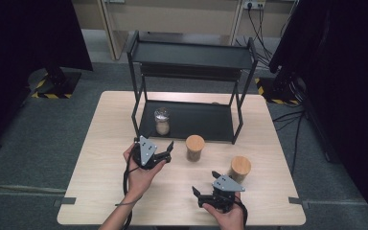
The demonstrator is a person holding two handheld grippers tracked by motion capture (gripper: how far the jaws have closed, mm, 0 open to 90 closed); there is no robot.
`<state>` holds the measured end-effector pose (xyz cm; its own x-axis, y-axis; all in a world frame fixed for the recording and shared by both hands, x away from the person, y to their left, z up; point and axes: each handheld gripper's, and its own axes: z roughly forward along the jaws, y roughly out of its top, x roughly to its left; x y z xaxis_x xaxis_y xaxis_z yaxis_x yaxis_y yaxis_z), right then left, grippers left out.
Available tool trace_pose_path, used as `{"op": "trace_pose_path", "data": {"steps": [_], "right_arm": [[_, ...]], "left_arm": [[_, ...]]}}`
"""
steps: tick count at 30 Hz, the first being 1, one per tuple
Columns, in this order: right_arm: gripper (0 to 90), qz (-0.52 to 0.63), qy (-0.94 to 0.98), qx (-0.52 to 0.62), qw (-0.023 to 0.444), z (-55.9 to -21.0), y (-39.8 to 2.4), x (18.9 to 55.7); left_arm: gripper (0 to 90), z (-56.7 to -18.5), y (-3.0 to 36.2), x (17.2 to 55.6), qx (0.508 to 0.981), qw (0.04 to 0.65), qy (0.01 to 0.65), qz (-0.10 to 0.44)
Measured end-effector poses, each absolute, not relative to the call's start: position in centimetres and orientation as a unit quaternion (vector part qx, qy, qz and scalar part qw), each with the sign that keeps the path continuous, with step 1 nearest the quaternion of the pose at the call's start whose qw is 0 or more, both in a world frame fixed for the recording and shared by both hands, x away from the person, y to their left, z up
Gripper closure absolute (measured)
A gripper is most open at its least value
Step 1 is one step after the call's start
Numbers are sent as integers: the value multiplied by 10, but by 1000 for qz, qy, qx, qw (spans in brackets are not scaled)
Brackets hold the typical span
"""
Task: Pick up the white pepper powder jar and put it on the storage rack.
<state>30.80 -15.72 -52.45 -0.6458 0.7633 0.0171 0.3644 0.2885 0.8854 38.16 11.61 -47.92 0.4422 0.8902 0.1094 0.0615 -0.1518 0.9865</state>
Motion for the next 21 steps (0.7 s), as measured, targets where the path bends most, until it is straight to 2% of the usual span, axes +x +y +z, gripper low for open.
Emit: {"op": "trace_pose_path", "data": {"steps": [21], "right_arm": [[64, 473, 774, 365, 211, -525, -157, 308]], "left_arm": [[129, -490, 121, 352, 666, 552, 359, 349]]}}
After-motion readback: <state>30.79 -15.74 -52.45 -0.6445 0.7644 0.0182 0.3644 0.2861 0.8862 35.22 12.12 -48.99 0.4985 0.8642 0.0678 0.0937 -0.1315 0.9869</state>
